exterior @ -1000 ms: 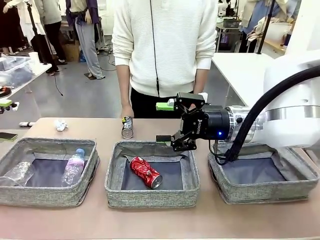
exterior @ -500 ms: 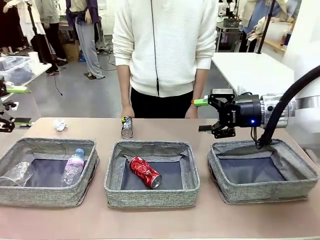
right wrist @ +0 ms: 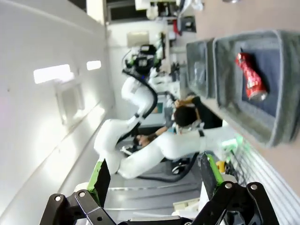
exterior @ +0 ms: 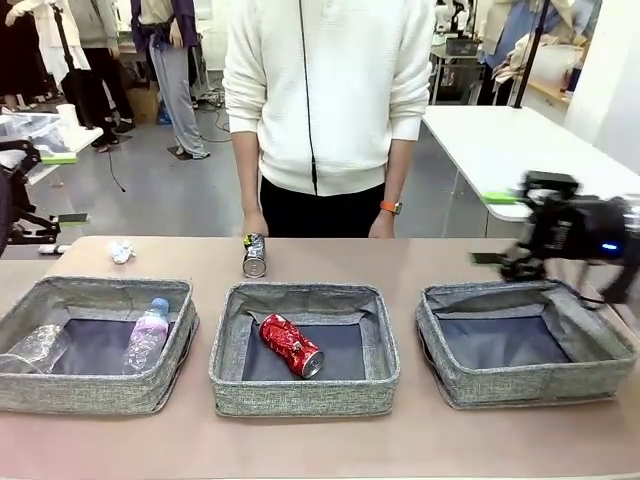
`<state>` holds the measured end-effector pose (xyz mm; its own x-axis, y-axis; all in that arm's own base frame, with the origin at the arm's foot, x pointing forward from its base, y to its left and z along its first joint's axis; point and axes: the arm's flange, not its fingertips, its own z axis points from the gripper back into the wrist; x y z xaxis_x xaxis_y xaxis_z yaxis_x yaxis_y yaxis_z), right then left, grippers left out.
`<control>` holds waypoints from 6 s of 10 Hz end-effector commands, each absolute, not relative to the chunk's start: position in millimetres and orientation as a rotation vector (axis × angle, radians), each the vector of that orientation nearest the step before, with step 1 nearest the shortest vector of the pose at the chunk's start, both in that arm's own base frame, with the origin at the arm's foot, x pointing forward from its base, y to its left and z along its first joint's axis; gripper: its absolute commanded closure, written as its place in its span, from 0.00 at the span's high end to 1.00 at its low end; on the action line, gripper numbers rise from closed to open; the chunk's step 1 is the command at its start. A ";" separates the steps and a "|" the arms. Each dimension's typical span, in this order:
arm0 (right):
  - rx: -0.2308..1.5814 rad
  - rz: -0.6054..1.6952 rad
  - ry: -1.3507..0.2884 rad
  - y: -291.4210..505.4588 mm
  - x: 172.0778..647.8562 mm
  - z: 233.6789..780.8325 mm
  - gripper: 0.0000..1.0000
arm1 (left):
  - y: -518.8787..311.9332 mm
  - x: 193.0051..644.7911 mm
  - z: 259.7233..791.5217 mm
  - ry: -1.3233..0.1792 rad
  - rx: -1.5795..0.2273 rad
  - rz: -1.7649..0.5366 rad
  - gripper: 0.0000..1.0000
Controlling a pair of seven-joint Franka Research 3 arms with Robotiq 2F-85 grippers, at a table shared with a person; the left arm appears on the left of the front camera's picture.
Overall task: Sort the waste into the appropriate baskets.
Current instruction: Place the picked waste into the Fabric basket indicated by the person, then pick up the waste item pointed out by the person.
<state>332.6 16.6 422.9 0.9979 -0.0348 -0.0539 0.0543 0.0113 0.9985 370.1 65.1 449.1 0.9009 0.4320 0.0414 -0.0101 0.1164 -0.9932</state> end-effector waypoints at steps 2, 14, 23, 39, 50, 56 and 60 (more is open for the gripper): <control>1.528 -0.115 -0.044 -36.0 269.2 415.8 1.00 | 32.5 323.5 425.7 -0.366 -1.446 0.313 0.98; 1.547 -0.108 -0.007 -45.0 307.7 422.7 1.00 | 46.7 369.0 443.3 -0.278 -1.442 0.264 0.98; 1.547 -0.108 -0.007 -45.0 307.7 422.7 1.00 | 46.7 369.0 443.3 -0.278 -1.442 0.264 0.98; 1.547 -0.108 -0.007 -45.0 307.7 422.7 1.00 | 58.6 411.9 463.0 -0.545 -0.337 0.035 0.98; 1.547 -0.108 -0.007 -45.0 307.7 422.7 1.00 | 68.1 615.5 390.3 -0.164 -0.001 -0.164 0.98; 1.547 -0.108 -0.007 -45.0 307.7 422.7 1.00 | 69.2 648.4 332.5 -0.242 -0.123 -0.257 0.98; 1.547 -0.108 -0.007 -45.0 307.7 422.7 1.00 | 64.7 650.2 324.8 -0.168 -0.107 -0.236 0.41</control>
<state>307.1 -46.2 420.3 0.9944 -0.0769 -0.0729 0.0757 0.0339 0.9966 647.4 61.5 323.8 0.9521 -0.2235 0.2089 0.2448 0.9661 -0.0819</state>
